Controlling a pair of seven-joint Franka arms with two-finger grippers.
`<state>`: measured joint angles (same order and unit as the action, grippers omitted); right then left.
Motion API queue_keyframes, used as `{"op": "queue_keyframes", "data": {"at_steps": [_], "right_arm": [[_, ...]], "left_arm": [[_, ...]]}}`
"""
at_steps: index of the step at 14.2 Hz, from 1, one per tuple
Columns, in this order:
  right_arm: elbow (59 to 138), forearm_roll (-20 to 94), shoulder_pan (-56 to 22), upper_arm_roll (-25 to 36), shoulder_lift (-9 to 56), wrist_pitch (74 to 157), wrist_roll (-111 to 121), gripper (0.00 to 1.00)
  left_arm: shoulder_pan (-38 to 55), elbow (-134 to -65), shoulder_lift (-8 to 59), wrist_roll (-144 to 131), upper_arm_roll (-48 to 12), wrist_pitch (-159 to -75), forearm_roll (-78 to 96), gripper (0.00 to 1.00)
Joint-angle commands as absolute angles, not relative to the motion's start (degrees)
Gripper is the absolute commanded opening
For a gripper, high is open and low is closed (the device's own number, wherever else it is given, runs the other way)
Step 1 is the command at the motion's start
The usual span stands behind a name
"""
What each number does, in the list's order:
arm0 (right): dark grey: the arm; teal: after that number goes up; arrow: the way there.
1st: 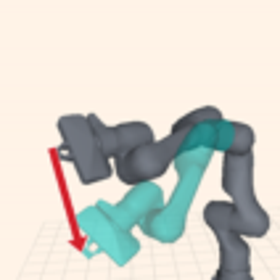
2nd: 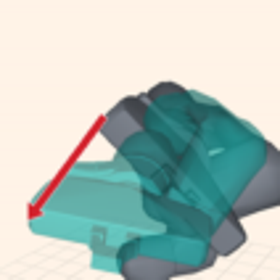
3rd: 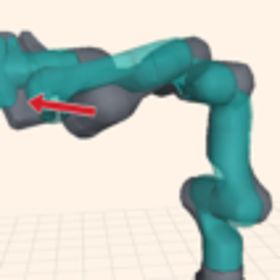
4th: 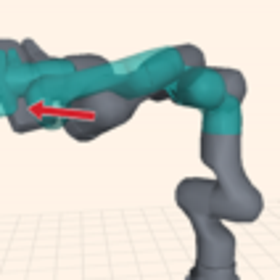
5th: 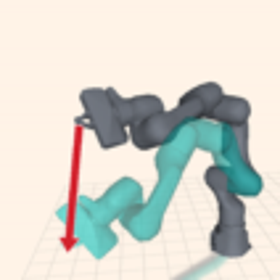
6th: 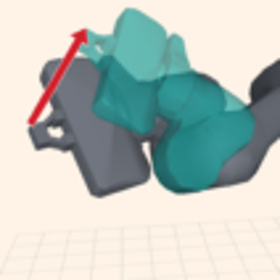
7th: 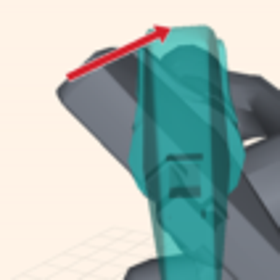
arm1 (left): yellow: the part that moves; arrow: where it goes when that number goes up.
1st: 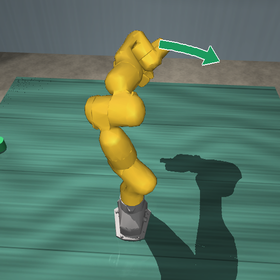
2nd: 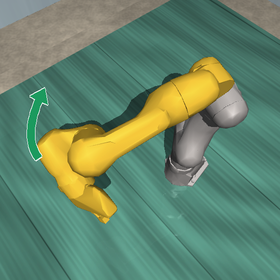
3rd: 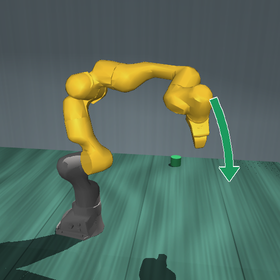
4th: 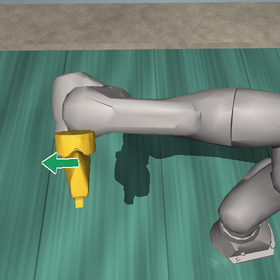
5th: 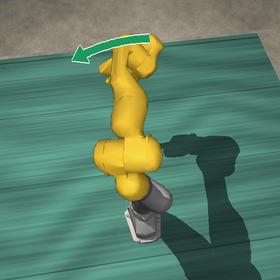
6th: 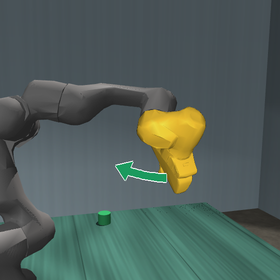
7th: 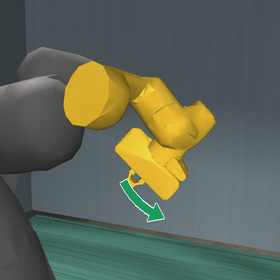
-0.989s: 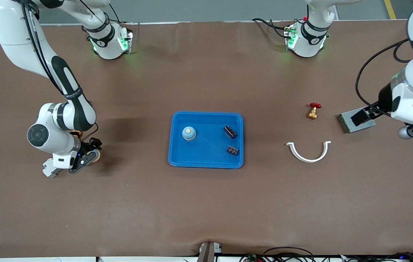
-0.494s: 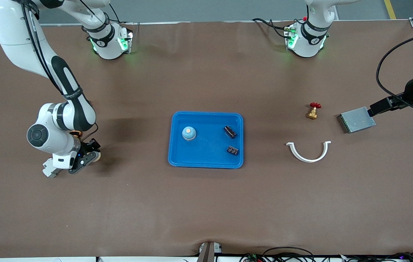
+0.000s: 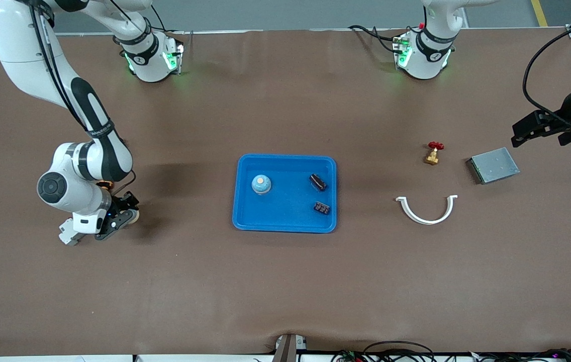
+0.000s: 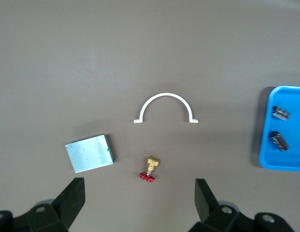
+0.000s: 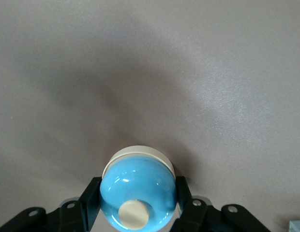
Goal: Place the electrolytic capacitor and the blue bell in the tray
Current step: 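Lift the second blue bell and carry it to the tray with the right gripper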
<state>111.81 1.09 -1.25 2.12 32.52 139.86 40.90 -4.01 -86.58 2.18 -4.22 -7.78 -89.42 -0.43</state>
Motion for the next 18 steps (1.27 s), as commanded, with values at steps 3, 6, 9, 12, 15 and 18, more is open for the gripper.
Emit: {"op": "queue_keyframes", "data": {"at_steps": [3,6,9,12,15,18], "right_arm": [[110.1,2.0,-0.6,1.1,32.3,135.5,40.8,0.23],[106.0,2.9,-0.9,1.1,32.4,129.4,40.1,0.23],[103.6,3.2,-1.6,0.7,31.7,125.2,35.4,0.23],[102.8,3.2,-4.0,0.7,30.3,122.4,28.8,0.23],[102.8,3.3,-6.2,0.7,29.7,122.2,22.8,0.23],[102.7,3.3,-9.4,0.7,29.3,121.7,14.4,0.23]], "left_arm": [[-4.1,-89.9,-1.1,-2.4,-7.6,-89.6,0.8,1.00],[-4.1,-89.6,-1.0,-2.4,-7.6,-89.6,0.8,1.00],[-4.6,-89.9,-1.0,-2.4,-7.6,-89.2,0.8,1.00],[-4.6,-89.9,-1.1,-3.2,-8.0,-87.5,0.8,1.00],[-4.1,-89.6,-0.7,-3.7,-9.0,-87.5,1.2,1.00],[-4.1,-89.6,-0.7,-4.0,-9.8,-87.5,0.6,1.00]]}}
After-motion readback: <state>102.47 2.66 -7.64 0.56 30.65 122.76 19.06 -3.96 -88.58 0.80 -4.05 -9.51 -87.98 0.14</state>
